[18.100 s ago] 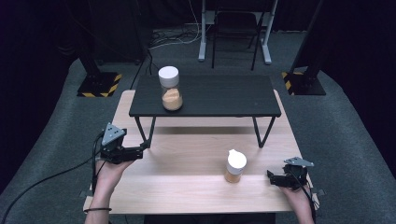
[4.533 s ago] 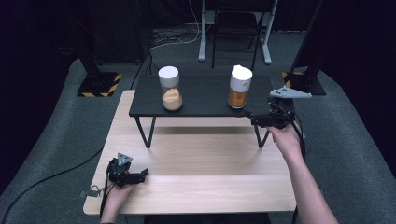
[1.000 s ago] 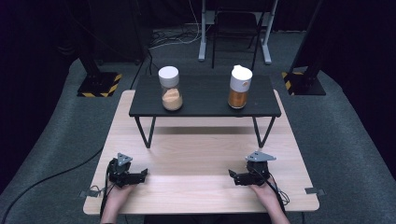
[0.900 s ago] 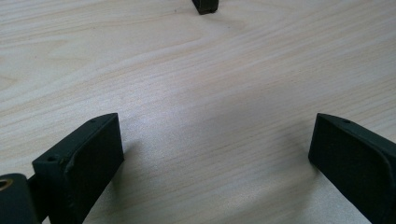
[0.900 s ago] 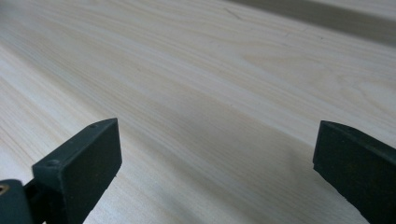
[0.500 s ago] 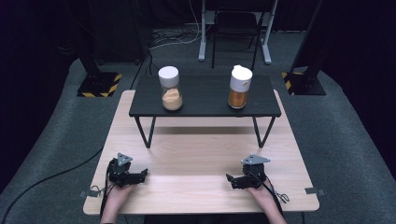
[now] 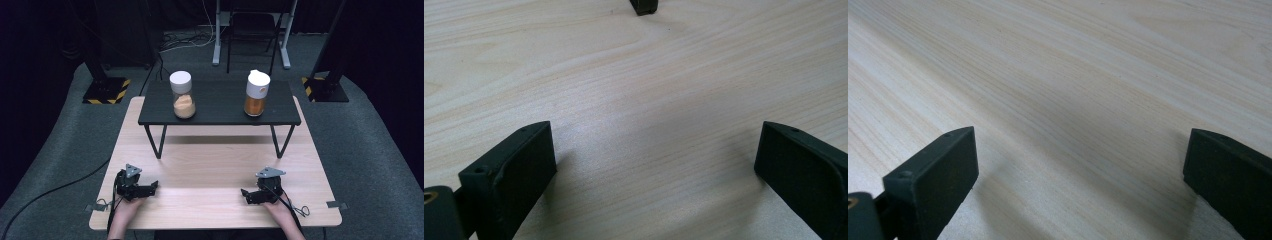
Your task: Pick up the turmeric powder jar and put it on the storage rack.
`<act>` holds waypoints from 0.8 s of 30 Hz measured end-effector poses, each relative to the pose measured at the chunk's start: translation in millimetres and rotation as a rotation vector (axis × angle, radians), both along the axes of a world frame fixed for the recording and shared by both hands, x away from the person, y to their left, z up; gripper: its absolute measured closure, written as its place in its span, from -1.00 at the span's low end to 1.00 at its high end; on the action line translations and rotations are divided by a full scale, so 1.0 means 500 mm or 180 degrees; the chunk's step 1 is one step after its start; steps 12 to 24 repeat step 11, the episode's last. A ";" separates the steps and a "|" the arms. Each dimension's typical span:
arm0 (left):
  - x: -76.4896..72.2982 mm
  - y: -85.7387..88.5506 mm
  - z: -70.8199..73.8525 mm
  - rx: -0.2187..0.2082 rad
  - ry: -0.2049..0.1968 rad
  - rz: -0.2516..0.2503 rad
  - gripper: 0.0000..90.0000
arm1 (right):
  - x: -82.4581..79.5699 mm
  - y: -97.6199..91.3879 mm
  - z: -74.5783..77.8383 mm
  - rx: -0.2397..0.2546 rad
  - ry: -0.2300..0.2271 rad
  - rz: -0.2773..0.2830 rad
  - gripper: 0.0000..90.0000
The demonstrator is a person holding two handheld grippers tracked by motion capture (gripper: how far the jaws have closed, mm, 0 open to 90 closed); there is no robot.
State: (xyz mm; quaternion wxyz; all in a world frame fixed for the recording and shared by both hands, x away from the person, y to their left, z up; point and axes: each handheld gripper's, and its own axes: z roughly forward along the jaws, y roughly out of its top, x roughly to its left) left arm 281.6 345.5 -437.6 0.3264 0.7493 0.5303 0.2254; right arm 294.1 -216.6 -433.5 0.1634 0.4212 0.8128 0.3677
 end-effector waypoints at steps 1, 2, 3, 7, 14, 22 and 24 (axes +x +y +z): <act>0.000 0.000 0.000 0.0000 0.0000 0.0000 -0.94 | -0.001 0.003 0.000 -0.0023 -0.0008 -0.0002 -0.99; 0.000 0.000 0.000 0.0001 0.0000 0.0000 -0.94 | -0.002 0.006 0.001 -0.0056 -0.0018 0.0000 -1.00; 0.000 0.000 0.000 -0.0001 -0.0001 0.0001 -0.94 | -0.003 0.010 0.002 -0.0090 -0.0024 0.0004 -1.00; 0.000 0.000 0.000 -0.0001 -0.0001 0.0000 -0.94 | -0.006 0.020 0.003 -0.0179 -0.0053 0.0013 -1.00; 0.000 0.000 0.000 0.0000 -0.0001 0.0000 -0.94 | -0.007 0.020 0.003 -0.0177 -0.0053 0.0011 -1.00; 0.000 0.000 0.000 0.0000 -0.0001 0.0000 -0.94 | -0.007 0.020 0.003 -0.0177 -0.0053 0.0011 -1.00; 0.000 0.000 0.000 0.0000 -0.0001 0.0000 -0.94 | -0.007 0.020 0.003 -0.0177 -0.0053 0.0011 -1.00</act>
